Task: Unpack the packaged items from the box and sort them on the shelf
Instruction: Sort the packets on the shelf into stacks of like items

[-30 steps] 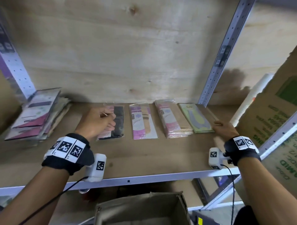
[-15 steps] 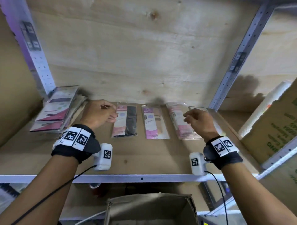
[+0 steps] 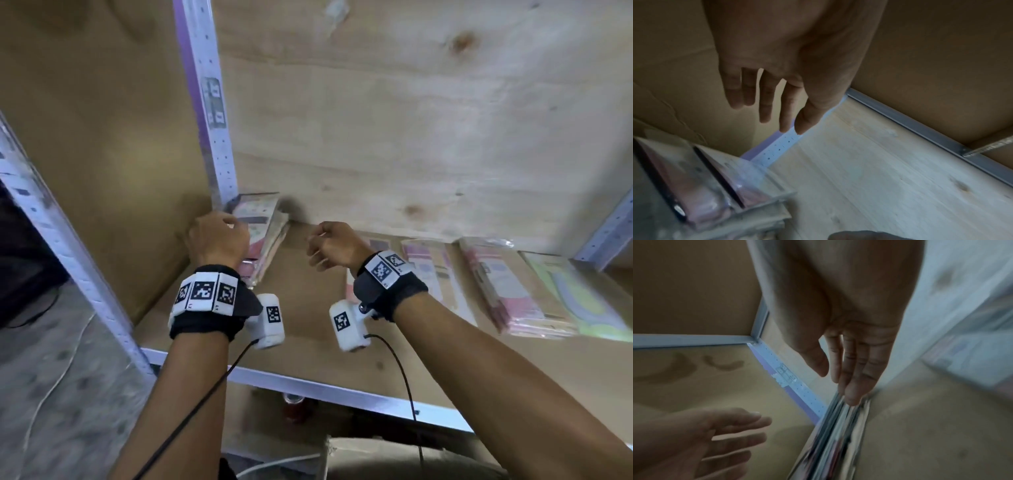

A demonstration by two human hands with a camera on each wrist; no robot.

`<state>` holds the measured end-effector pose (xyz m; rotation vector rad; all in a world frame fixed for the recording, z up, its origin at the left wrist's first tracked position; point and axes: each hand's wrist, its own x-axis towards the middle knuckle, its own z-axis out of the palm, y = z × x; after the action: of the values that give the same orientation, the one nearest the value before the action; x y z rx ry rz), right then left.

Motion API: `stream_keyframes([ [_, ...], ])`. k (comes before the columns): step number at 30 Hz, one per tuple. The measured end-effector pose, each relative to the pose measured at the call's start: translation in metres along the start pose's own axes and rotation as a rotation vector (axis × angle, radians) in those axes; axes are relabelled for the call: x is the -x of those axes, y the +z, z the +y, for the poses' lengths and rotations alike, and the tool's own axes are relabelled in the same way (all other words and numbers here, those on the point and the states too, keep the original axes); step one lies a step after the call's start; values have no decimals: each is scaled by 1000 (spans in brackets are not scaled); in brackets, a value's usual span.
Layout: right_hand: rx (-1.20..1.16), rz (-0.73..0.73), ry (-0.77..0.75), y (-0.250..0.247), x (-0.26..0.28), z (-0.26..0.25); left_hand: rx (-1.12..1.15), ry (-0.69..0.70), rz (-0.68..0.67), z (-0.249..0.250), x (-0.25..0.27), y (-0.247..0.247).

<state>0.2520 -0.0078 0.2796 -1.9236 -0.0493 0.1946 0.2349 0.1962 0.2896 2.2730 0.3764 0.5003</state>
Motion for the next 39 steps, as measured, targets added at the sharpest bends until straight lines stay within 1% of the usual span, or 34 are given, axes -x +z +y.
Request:
stream_keyframes([
  [1, -58, -36, 37, 12, -7, -3, -52, -20, -38, -6, -4, -2],
  [3, -149, -84, 79, 34, -18, -9, -76, -67, -135, -17, -11, -5],
  [6, -161, -84, 98, 59, -32, -13, -23, -75, -277, -27, -15, -5],
  [9, -140, -71, 95, 76, -41, -15, 34, -57, -331, -29, -10, -2],
  [12, -44, -28, 52, 83, -44, -15, 38, -8, -343, -28, -9, 2],
  [18, -2, -58, 67, 73, -35, -6, 110, 4, -312, -29, -9, 3],
  [22, -197, -111, 103, 59, -20, -1, 103, -90, -209, -42, -15, 1],
  [24, -313, -131, 114, 46, -10, -2, 91, -85, -238, -45, -17, 2],
  [26, -469, -113, 120, 28, 1, -9, 24, -9, -342, -41, -14, 3],
  [28, -591, -99, 126, 6, 12, -16, -163, 132, -400, -32, -7, 9],
  [29, -643, -113, 118, -5, 19, -19, -235, 211, -378, -25, -2, 12],
  [31, -755, -165, 103, -28, 33, -23, -245, 353, -272, -7, 10, 19],
  [33, -809, -178, 91, -50, 49, -24, -155, 525, -151, 14, 21, 21],
  [35, -831, -169, 85, -71, 64, -21, -67, 654, -81, 35, 34, 25],
  [36, -856, -165, 87, -81, 71, -18, -70, 694, -85, 43, 40, 28],
  [37, -890, -168, 84, -92, 78, -16, -98, 715, -118, 51, 46, 31],
  [39, -985, -177, 72, -113, 91, -13, -168, 709, -228, 61, 59, 41],
])
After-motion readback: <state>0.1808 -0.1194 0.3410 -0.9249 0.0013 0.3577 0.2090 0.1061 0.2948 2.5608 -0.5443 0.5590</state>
